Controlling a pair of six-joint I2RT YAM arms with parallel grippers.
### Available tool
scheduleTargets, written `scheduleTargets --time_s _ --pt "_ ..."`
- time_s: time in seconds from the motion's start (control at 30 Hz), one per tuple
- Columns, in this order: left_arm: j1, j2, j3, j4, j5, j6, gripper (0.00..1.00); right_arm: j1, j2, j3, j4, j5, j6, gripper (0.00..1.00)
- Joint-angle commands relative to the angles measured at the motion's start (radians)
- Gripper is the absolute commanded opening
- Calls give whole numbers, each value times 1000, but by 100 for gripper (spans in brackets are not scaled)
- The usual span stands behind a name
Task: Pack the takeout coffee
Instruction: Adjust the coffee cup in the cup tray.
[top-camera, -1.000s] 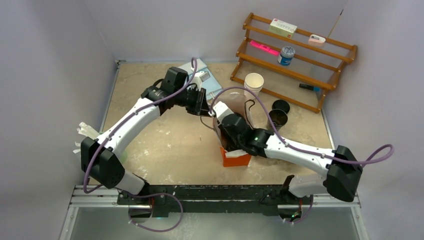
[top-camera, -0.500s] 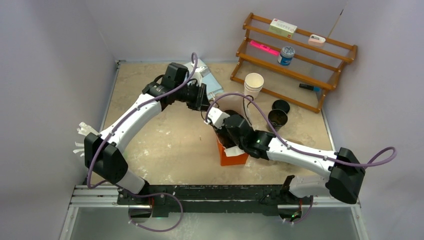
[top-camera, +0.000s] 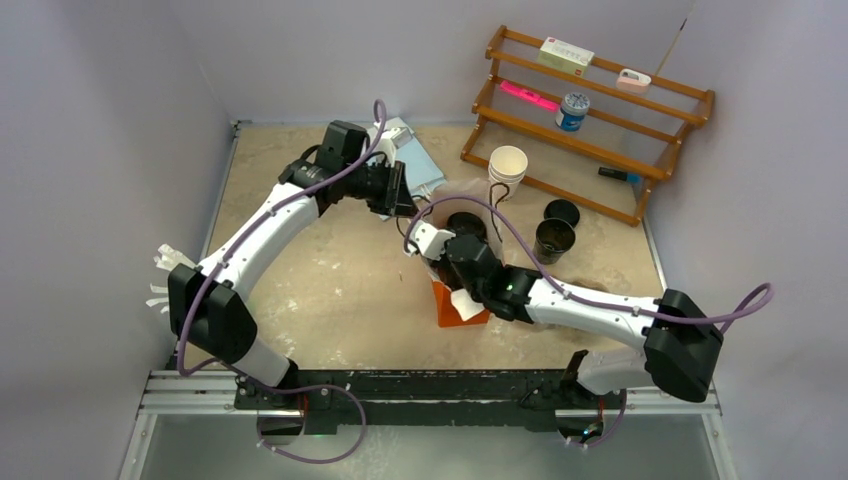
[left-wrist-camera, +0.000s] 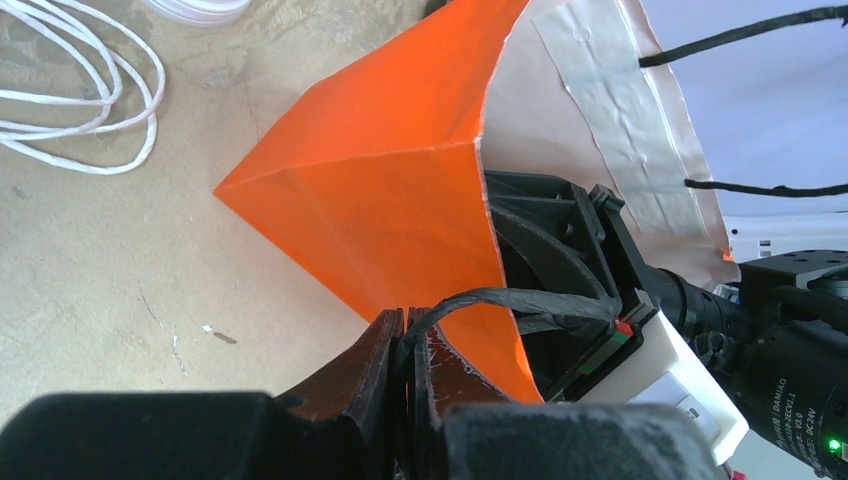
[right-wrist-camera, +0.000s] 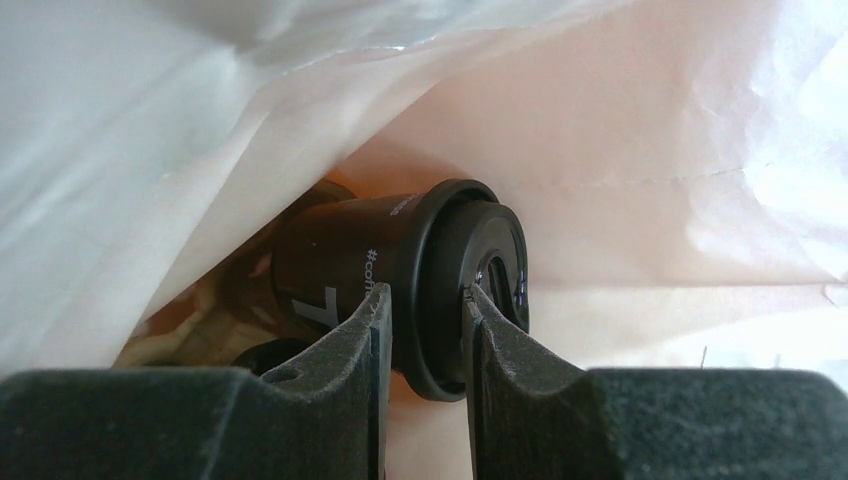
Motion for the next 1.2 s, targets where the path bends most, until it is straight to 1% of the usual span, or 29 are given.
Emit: scheduleTargets --time_s 0.0,0.13,0.27,0.43,0.63,0.8,0.9,0.97,1.03,1.1,1.13,1.17 --pt "7 13 36 6 34 -1 8 0 5 -48 90 65 -90 0" --pt "7 16 32 5 41 -2 7 0 20 -93 144 97 -142 0" --pt "9 19 35 1 49 -2 7 2 36 -116 176 94 -170 0" --pt "9 21 40 -9 49 -1 7 2 43 -119 166 75 -188 0" --pt "9 21 38 -14 40 -6 7 17 35 -93 79 5 -138 0" --pt "9 21 38 -16 37 -10 7 18 24 -11 -57 -60 -83 0" --pt "10 23 39 -16 36 -11 7 18 32 28 -127 -63 -45 18" --pt "10 28 44 -16 36 -10 7 18 34 38 -147 -66 -26 22" --pt "12 30 47 -18 37 -9 7 19 32 57 -169 -97 3 31" --pt "12 32 49 -19 38 -7 7 17 24 91 -203 -107 32 43" --pt "13 32 49 -19 39 -6 7 17 17 104 -209 -117 45 53" --pt "13 32 49 -20 39 -5 7 17 8 118 -219 -136 56 66"
